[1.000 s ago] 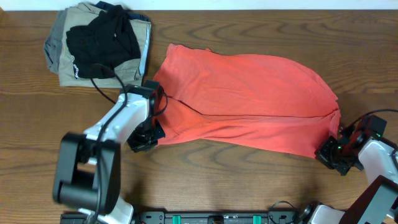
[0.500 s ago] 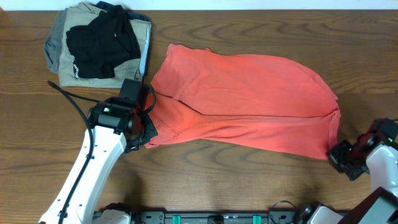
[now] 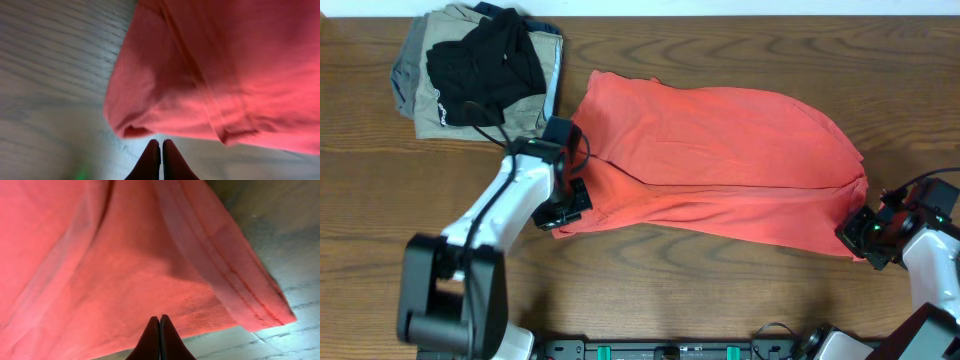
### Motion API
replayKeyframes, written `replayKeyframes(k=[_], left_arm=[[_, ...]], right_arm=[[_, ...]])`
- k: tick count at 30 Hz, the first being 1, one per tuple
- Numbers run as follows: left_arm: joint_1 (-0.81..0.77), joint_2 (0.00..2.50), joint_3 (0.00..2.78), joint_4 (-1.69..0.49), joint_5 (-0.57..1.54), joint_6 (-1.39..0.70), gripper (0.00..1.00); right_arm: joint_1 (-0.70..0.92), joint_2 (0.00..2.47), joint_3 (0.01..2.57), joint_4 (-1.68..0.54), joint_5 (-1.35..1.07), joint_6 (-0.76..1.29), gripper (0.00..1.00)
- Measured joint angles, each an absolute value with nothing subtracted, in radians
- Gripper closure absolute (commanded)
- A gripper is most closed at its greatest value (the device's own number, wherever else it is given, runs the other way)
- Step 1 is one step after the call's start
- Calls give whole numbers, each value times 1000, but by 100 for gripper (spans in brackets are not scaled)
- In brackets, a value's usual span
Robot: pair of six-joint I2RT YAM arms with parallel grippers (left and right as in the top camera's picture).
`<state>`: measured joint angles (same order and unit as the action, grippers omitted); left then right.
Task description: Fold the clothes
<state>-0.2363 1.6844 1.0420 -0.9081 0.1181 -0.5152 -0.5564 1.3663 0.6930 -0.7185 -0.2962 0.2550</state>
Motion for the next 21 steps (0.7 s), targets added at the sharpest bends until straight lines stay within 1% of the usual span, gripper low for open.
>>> replayKeyframes(k=[6, 14, 21], left_arm=[[-236, 1782, 1042, -874, 121, -515, 94], [-236, 1801, 1042, -838, 121, -515, 94], [-235, 1801, 1042, -917, 70, -525, 94]], right_arm=[[-557, 1430, 693, -677, -256, 258, 99], [-557, 1572, 717, -613, -258, 263, 99], [-558, 1621, 756, -625, -278, 297, 99]])
